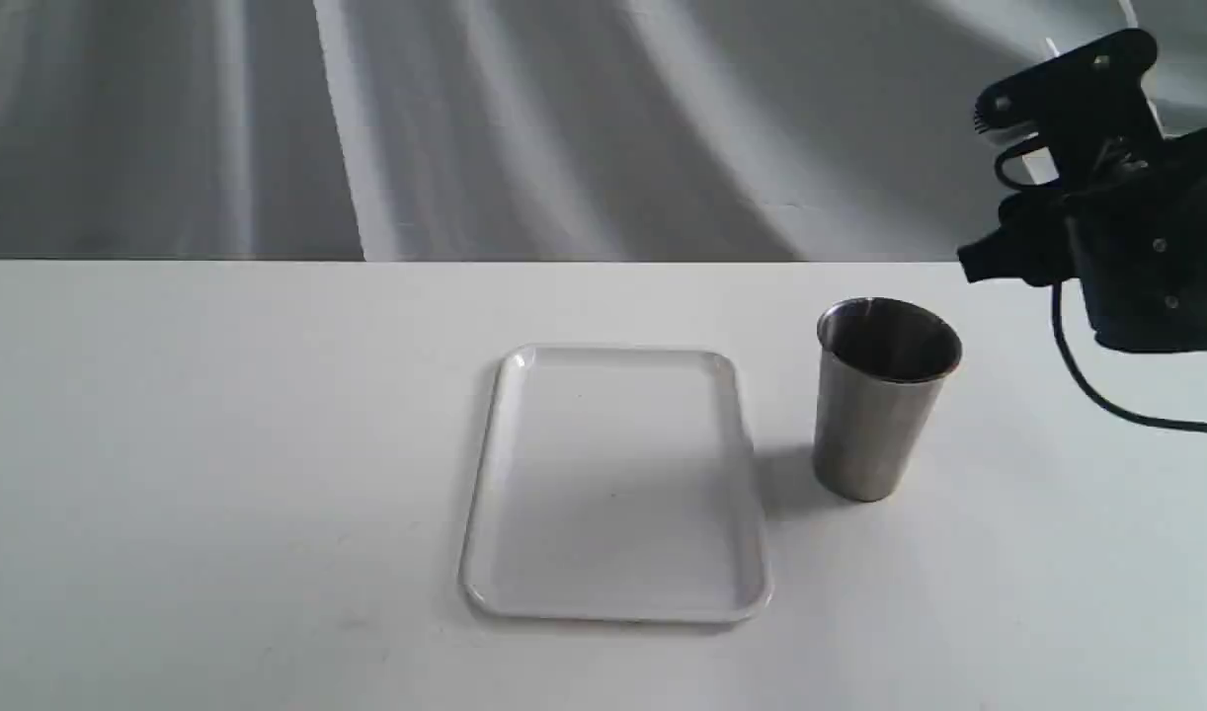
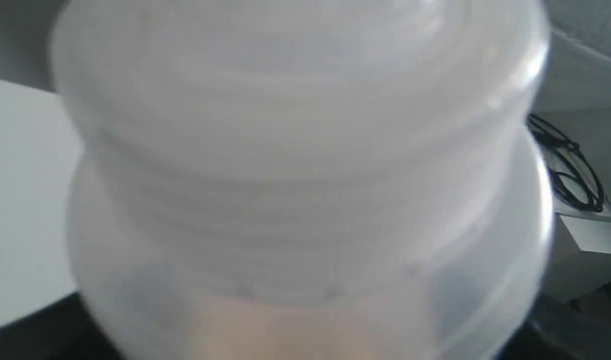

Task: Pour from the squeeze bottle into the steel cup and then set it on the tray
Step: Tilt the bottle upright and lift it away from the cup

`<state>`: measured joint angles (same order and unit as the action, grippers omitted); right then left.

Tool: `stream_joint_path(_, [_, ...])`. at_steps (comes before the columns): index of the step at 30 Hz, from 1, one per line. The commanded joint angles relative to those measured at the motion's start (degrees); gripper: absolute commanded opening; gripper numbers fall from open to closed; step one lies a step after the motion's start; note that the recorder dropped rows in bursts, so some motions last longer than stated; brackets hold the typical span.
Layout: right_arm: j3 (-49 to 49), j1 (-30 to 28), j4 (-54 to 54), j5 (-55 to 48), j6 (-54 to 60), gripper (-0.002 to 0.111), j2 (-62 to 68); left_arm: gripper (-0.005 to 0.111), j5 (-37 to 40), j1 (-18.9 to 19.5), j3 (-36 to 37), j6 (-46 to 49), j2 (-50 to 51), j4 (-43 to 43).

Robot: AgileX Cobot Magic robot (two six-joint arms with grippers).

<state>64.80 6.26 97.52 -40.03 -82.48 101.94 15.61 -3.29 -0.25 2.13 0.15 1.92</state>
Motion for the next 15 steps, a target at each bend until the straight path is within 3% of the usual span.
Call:
stream_joint_path(1, [0.0, -0.1, 1.4, -0.9, -0.4, 0.017, -3.1, 0.0, -0.4, -0.3, 0.3, -0.3, -0.1, 0.0])
stream_joint_path(8, [1.0, 0.0, -0.1, 1.2, 0.7, 0.017, -5.5, 0.0, -0.4, -0.3, 0.3, -0.2, -0.1, 0.0])
stream_joint_path(15, [8.6, 2.5, -6.7, 10.2, 10.5, 0.017, -5.5, 0.0, -0.4, -0.3, 0.3, -0.2, -0.1, 0.0])
